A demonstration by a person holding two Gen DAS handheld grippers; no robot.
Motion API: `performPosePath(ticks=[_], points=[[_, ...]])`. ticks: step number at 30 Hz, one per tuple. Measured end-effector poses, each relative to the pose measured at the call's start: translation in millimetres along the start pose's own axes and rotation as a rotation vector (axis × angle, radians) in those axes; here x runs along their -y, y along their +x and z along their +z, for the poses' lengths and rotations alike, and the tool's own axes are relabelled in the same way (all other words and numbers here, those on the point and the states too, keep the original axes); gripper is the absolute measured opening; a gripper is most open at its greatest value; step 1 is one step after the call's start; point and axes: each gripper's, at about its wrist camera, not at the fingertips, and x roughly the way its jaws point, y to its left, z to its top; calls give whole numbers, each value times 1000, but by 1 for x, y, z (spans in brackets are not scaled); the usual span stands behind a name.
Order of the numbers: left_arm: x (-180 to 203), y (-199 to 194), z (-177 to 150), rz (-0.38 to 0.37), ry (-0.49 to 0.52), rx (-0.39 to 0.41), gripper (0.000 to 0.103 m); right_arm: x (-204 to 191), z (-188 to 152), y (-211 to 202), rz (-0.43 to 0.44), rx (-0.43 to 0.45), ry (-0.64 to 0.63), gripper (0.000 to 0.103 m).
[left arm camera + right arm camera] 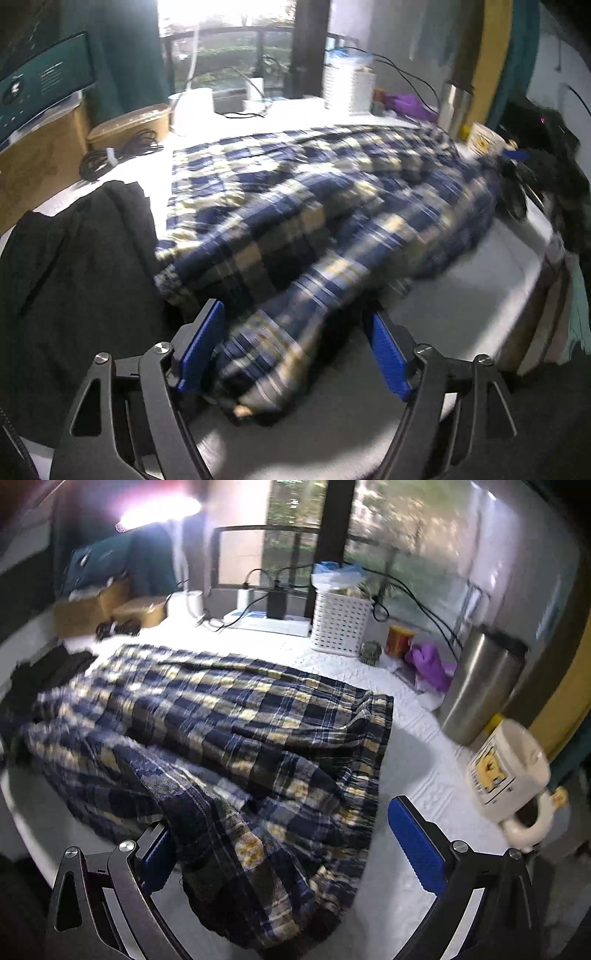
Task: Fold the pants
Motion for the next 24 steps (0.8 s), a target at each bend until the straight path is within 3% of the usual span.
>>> performPosePath(ticks=[2,3,5,8,12,15,16,17,18,21,24], points=[[-5,4,1,21,-14,-11,42,-3,-8,-3,-6,-6,-33,103],[-8,6,2,27,-29,-13,38,-4,-13,-2,10,-15,-38,103],[-12,5,4,21,-41,1,18,-2,-24,0,27,-39,-24,103],[-8,0,6,21,-15,19,8,-1,-40,-1,7,-62,10,103],[-3,-8,8,29,14,31,7,-25,-56,-14,-18,-42,-21,93],[-1,-10,6,27,21,30,7,-51,-62,-12,-119,-21,-125,86],[-1,-10,5,26,23,28,7,-55,-63,-9,-151,-16,-148,66],[-1,-10,4,25,25,24,7,-57,-64,-5,-173,-19,-155,33],[-1,-8,3,23,27,16,7,-56,-64,-2,-175,-28,-142,28],[0,-10,-1,33,29,12,7,-52,-63,-2,-164,-18,-121,28],[-1,-12,-5,17,22,1,10,-44,-61,-9,-156,0,-88,20]])
